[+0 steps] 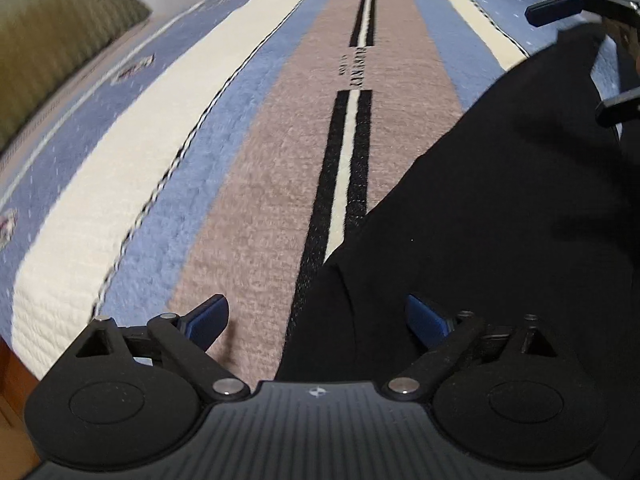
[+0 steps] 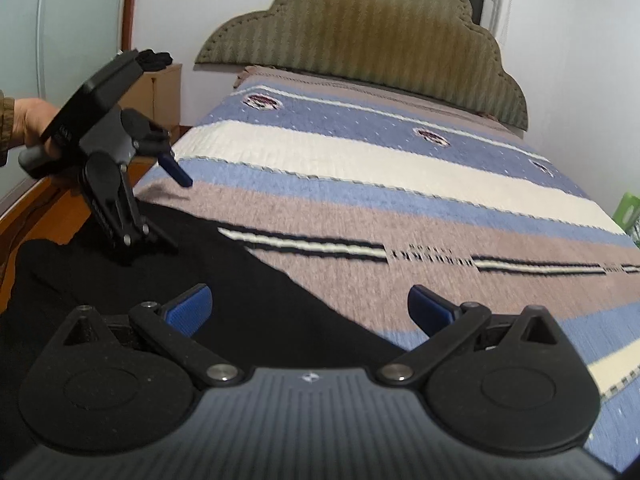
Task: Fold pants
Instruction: 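Close the left gripper on the trousers waistband while the right gripper grasps the other waistband corner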
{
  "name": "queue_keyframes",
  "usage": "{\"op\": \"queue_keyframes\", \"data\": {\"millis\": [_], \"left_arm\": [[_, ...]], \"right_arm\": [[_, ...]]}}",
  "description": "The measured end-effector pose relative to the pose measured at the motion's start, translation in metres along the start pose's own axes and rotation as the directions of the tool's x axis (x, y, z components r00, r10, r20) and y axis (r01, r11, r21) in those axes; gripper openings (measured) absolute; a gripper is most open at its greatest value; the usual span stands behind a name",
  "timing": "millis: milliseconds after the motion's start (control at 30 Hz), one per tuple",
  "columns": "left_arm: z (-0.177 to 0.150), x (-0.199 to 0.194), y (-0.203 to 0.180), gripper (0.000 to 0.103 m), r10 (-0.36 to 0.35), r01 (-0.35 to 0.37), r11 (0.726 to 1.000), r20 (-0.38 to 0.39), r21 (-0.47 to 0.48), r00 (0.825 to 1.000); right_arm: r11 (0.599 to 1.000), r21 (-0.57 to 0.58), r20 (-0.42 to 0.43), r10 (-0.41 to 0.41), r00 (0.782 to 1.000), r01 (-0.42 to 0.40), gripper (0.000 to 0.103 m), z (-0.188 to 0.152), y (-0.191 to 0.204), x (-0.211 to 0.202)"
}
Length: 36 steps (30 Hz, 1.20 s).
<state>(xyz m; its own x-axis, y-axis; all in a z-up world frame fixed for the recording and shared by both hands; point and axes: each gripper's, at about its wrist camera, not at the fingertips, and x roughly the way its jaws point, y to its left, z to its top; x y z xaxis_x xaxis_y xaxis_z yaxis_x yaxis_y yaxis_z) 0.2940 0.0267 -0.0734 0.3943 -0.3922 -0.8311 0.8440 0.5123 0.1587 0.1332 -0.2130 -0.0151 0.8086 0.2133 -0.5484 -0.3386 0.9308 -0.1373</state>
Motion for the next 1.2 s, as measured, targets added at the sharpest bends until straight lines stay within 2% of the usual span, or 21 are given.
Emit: {"op": "queue_keyframes", "data": {"millis": [33, 100, 167, 300, 400, 533, 567, 600, 767, 833, 900, 1000, 1067, 1133, 1167, 1200], "left_arm": [[0.0, 0.0, 0.001, 0.089, -0.014, 0.014, 1.0, -0.01, -0.016, 1.0], [0.001, -0.002, 0.003, 0.062, -0.072, 0.071, 0.997, -0.021, -0.035, 0.997], [0.003, -0.005, 0.004, 0.048, -0.124, 0.122, 0.991, -0.03, -0.057, 0.992], [0.005, -0.002, 0.008, 0.046, -0.148, 0.141, 0.983, -0.055, -0.118, 0.987], [0.006, -0.002, 0.016, 0.037, -0.166, 0.154, 0.972, -0.055, -0.178, 0.985], [0.003, -0.002, 0.025, 0.035, -0.16, 0.151, 0.965, -0.027, -0.213, 0.987], [0.002, -0.002, 0.03, 0.037, -0.156, 0.148, 0.962, -0.02, -0.229, 0.988], [0.0, -0.001, 0.034, 0.037, -0.172, 0.162, 0.954, -0.015, -0.251, 0.985], [-0.004, 0.003, 0.041, 0.037, -0.222, 0.211, 0.936, -0.006, -0.281, 0.975], [-0.004, 0.005, 0.043, 0.037, -0.238, 0.224, 0.928, -0.012, -0.297, 0.971], [-0.004, 0.005, 0.044, 0.037, -0.248, 0.231, 0.924, -0.018, -0.306, 0.969], [-0.004, 0.005, 0.04, 0.037, -0.231, 0.215, 0.932, -0.02, -0.291, 0.973], [-0.004, 0.004, 0.036, 0.037, -0.209, 0.197, 0.94, -0.015, -0.278, 0.978], [-0.005, 0.001, 0.03, 0.033, -0.194, 0.184, 0.946, -0.009, -0.268, 0.981], [-0.005, -0.001, 0.028, 0.031, -0.187, 0.179, 0.949, -0.007, -0.262, 0.982], [-0.005, -0.002, 0.025, 0.029, -0.177, 0.17, 0.953, -0.006, -0.25, 0.984]], "right_arm": [[1.0, -0.006, 0.01, 0.011, 1.0, -0.011, 0.103, 0.003, -0.001, 0.005], [0.999, -0.026, 0.021, 0.031, 0.999, -0.031, 0.103, 0.009, -0.003, 0.015], [0.997, -0.051, 0.025, 0.05, 0.998, -0.049, 0.101, 0.014, -0.003, 0.023], [0.99, -0.104, -0.021, 0.098, 0.995, -0.1, 0.088, 0.022, -0.009, 0.047], [0.985, -0.106, -0.059, 0.129, 0.99, -0.135, 0.085, 0.024, -0.014, 0.064], [0.982, -0.096, -0.092, 0.156, 0.983, -0.165, 0.079, 0.028, -0.023, 0.084], [0.978, -0.096, -0.102, 0.178, 0.979, -0.188, 0.071, 0.029, -0.025, 0.09], [0.972, -0.094, -0.122, 0.206, 0.971, -0.217, 0.063, 0.03, -0.028, 0.096], [0.943, -0.113, -0.239, 0.279, 0.93, -0.312, 0.051, 0.025, -0.037, 0.118], [0.936, -0.087, -0.27, 0.309, 0.912, -0.342, 0.051, 0.023, -0.049, 0.122], [0.922, -0.041, -0.312, 0.353, 0.882, -0.384, 0.051, 0.02, -0.062, 0.127], [0.926, -0.034, -0.384, 0.336, 0.86, -0.377, 0.051, 0.012, -0.075, 0.143], [0.921, 0.008, -0.413, 0.358, 0.838, -0.389, 0.052, 0.006, -0.081, 0.152], [0.916, 0.025, -0.403, 0.375, 0.835, -0.399, 0.051, 0.003, -0.081, 0.154], [0.915, 0.02, -0.4, 0.376, 0.836, -0.402, 0.043, 0.003, -0.079, 0.153], [0.91, 0.01, -0.398, 0.384, 0.833, -0.415, 0.028, 0.003, -0.076, 0.149]]}}
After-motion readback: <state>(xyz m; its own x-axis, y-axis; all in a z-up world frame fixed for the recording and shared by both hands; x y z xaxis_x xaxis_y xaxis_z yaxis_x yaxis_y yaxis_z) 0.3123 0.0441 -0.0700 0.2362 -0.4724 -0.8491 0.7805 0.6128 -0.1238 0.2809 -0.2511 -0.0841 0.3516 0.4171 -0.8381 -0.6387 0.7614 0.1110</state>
